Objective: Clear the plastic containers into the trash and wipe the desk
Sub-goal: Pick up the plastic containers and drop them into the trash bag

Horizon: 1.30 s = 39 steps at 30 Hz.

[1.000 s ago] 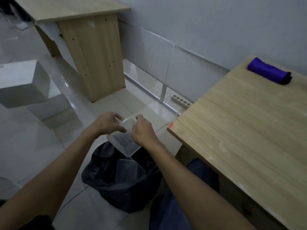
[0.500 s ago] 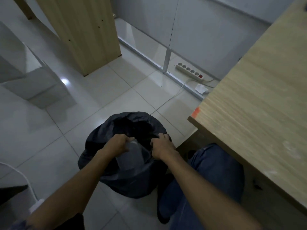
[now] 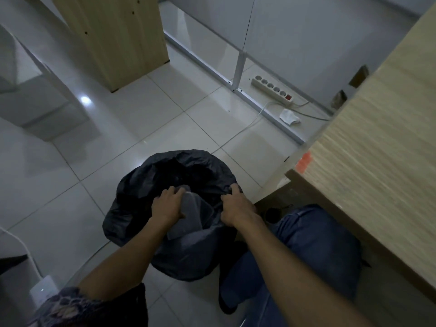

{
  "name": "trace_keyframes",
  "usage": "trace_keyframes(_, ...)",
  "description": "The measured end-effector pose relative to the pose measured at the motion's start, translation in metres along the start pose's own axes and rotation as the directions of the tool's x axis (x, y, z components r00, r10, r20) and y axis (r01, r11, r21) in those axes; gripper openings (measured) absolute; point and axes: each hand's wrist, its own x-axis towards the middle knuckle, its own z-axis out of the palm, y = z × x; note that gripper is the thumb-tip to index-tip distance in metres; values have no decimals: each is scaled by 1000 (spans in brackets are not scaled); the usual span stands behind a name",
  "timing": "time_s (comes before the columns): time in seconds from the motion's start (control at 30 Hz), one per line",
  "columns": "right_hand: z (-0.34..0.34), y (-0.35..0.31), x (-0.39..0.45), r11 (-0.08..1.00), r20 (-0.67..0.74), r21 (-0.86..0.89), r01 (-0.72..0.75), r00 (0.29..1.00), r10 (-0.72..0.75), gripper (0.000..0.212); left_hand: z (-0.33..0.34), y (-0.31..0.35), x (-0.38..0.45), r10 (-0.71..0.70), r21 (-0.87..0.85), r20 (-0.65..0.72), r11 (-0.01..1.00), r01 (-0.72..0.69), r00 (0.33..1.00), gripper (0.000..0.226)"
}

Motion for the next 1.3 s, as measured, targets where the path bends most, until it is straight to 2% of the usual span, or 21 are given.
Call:
trace_keyframes(0.1, -2, 2, -3, 1000, -5, 18, 4, 1000, -4, 53, 0, 1, -2, -8, 32, -46, 999, 9, 999, 90)
trace_keyframes(0.17, -3, 1, -4, 999, -28, 39, 17, 999, -16, 53, -2, -1, -4, 28, -11, -49, 1000, -29, 998, 89)
trace_keyframes(0.33, -18, -12, -23, 977, -158, 142, 161, 978, -138, 50, -49, 0, -25, 133, -217, -43, 966, -139, 990, 61)
trace_keyframes(0.47, -51, -37, -52, 935, -312, 221, 276, 929, -201, 46, -113, 8, -52, 146, -282, -101, 944, -169, 984, 44)
trace_keyframes(0.53, -68, -52, -67, 931, -388, 194, 309, 896, -217, 40, -147, 11, -64, 144, -290, -124, 941, -174, 982, 38)
trace_keyframes(0.67, -113, -75, -118, 938, -514, 23, 346, 809, -286, 38, -214, 15, -105, 121, -265, -257, 945, -191, 959, 28)
trace_keyframes(0.8, -153, -92, -170, 918, -575, -93, 385, 732, -366, 41, -274, 21, -146, 102, -273, -375, 938, -215, 921, 25)
trace_keyframes(0.9, -180, -96, -212, 894, -582, -99, 437, 703, -408, 43, -326, 30, -174, 111, -271, -493, 923, -273, 863, 21)
trace_keyframes(1.03, -216, -85, -272, 851, -651, -172, 496, 592, -476, 46, -388, 69, -206, 178, -194, -626, 908, -372, 759, 16)
trace_keyframes(1.13, -242, -44, -309, 863, -734, -242, 444, 498, -462, 47, -421, 120, -220, 278, -114, -664, 880, -461, 694, 18)
trace_keyframes(1.3, -272, 65, -361, 950, -809, -251, 184, 500, -310, 55, -446, 226, -228, 442, -27, -653, 798, -602, 615, 17)
